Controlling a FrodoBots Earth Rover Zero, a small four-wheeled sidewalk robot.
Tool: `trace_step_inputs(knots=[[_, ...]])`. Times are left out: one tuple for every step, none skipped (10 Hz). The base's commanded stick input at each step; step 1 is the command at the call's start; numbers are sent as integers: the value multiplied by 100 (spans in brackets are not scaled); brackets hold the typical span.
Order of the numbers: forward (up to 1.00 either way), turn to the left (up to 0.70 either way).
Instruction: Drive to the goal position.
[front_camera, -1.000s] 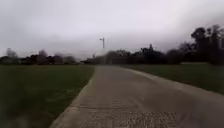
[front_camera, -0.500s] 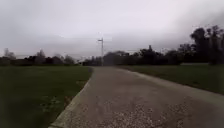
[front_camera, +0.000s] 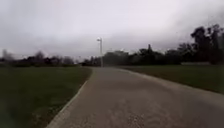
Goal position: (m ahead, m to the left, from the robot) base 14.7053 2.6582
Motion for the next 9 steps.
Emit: trace_step_inputs(knots=[[85,0],[85,0],[85,0],[85,0],[85,0],[85,0],[85,0],[85,0],[85,0]])
